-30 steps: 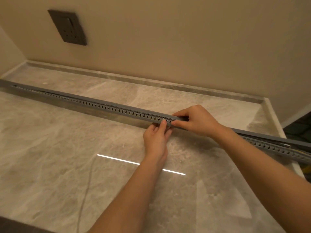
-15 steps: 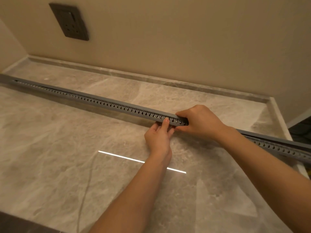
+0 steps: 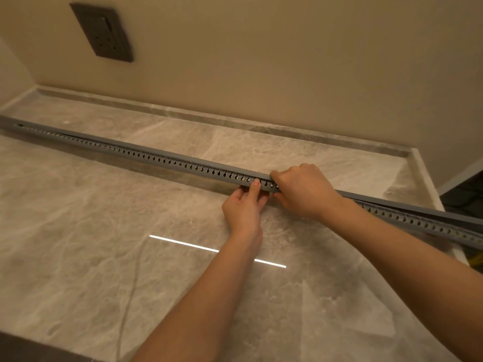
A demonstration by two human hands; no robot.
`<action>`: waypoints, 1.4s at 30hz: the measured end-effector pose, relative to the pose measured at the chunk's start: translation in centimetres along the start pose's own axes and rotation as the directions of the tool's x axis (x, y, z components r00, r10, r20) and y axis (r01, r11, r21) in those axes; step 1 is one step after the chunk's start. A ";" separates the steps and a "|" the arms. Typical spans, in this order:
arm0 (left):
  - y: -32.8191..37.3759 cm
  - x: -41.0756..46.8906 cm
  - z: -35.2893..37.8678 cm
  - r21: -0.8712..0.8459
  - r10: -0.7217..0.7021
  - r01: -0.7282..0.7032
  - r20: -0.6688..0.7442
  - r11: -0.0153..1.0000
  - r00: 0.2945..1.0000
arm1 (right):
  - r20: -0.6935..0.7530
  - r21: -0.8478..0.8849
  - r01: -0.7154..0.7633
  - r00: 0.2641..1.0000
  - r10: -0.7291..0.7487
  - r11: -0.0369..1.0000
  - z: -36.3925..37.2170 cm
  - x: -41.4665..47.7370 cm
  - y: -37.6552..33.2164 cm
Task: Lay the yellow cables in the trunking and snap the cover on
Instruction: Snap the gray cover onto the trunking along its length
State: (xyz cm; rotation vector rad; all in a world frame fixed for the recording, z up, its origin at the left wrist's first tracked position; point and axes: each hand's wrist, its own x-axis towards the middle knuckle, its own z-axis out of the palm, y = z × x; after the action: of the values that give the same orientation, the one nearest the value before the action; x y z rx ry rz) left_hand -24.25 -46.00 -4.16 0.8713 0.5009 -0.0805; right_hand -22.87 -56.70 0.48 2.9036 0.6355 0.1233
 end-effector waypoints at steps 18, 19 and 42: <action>4.3 1.0 0.4 0.171 -0.020 -0.568 0.949 -0.805 0.314 | -0.340 0.156 -0.040 0.936 0.092 0.987 2.1 -2.8 -0.8; 4.5 1.1 0.4 0.112 -0.078 -0.551 0.948 -0.827 0.310 | -0.329 0.176 -0.040 0.939 0.097 0.984 2.3 -2.9 -0.8; 5.2 1.8 0.8 -0.103 -0.322 -0.545 0.890 -0.832 0.322 | -0.350 0.259 -0.331 0.843 0.408 0.907 1.9 -10.4 3.2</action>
State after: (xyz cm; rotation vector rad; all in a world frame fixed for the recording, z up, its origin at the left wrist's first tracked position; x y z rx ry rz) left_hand -20.92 -42.94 -0.85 3.0251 -1.5970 0.4982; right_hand -30.78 -64.17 -1.27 3.1764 0.1176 0.7612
